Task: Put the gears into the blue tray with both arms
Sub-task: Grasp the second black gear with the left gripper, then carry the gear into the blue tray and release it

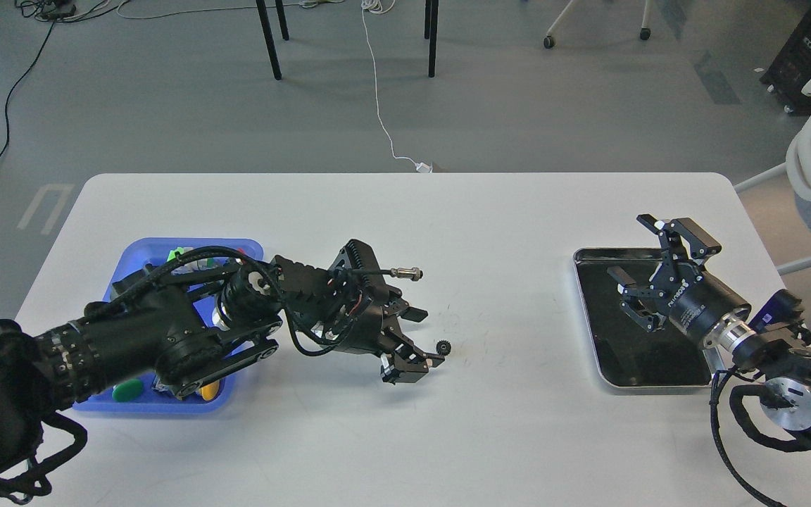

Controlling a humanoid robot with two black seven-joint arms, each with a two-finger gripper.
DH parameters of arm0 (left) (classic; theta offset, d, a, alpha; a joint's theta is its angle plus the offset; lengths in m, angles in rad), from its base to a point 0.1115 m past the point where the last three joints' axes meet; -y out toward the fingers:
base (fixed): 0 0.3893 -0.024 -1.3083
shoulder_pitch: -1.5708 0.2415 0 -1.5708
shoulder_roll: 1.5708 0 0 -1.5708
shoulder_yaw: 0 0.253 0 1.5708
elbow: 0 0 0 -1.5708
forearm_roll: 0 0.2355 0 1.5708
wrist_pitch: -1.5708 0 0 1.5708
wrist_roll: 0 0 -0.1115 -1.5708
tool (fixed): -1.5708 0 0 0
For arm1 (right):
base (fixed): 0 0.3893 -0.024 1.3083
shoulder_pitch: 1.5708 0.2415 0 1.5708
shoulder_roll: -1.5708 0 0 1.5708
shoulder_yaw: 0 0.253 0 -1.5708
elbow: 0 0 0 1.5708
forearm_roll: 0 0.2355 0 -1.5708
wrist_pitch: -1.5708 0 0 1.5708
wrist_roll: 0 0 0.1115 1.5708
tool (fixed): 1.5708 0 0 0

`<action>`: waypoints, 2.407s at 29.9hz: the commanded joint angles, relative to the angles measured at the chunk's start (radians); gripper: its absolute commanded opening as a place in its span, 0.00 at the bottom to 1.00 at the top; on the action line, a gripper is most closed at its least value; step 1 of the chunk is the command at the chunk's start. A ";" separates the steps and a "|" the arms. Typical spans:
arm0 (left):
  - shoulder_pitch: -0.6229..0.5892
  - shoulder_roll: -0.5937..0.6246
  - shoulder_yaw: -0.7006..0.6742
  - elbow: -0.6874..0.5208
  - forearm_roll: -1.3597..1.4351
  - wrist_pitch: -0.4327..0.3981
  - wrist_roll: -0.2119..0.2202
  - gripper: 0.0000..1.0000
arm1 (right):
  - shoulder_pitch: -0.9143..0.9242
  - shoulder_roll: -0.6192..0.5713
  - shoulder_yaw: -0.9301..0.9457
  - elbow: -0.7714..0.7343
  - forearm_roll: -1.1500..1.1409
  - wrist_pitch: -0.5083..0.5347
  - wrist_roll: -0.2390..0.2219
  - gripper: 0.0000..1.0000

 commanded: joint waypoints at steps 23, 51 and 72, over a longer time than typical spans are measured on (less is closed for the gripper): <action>-0.001 -0.108 0.045 0.120 0.000 0.023 0.000 0.46 | -0.001 0.002 -0.006 0.000 0.000 -0.001 0.000 0.96; -0.137 0.338 0.026 -0.202 -0.025 0.015 0.000 0.18 | -0.005 0.019 -0.003 0.003 0.000 -0.004 0.000 0.96; 0.085 0.650 -0.001 -0.010 -0.102 0.092 0.000 0.19 | 0.000 0.043 -0.006 0.005 -0.002 -0.005 0.000 0.97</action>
